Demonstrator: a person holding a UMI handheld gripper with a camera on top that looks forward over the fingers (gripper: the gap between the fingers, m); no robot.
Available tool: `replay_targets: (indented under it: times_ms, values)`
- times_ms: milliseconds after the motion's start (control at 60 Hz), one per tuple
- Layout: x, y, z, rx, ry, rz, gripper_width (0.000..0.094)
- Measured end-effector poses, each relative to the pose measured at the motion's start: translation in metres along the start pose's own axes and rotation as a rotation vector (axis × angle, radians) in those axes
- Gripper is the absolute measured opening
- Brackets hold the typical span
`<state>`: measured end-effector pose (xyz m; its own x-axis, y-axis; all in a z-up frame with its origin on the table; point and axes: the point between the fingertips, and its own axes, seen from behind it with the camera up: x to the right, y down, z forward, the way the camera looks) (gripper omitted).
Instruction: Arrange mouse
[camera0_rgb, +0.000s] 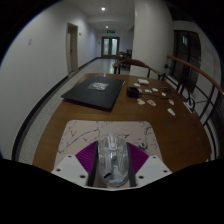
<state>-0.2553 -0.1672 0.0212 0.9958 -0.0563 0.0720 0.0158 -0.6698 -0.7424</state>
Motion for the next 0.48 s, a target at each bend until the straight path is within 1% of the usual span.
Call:
replay_targets:
  times_ms: [50, 83, 100, 133, 217, 350, 417, 483]
  values:
    - [-0.002, 0.004, -0.007, -0.021, -0.003, 0.017, 0.0589]
    - [-0.007, 0.008, -0.014, -0.037, -0.025, 0.02, 0.0648]
    - [-0.01, 0.008, -0.018, -0.035, -0.037, 0.017, 0.075]
    - [-0.013, 0.007, -0.024, -0.014, -0.056, 0.013, 0.0777]
    - [-0.015, 0.005, -0.054, 0.025, -0.05, 0.018, 0.0785]
    - [-0.014, 0.018, -0.127, 0.077, -0.018, 0.002, 0.0791]
    - [-0.014, 0.019, -0.152, 0.126, -0.008, 0.015, 0.0792]
    - [-0.017, 0.028, -0.175, 0.147, 0.003, 0.022, 0.0793]
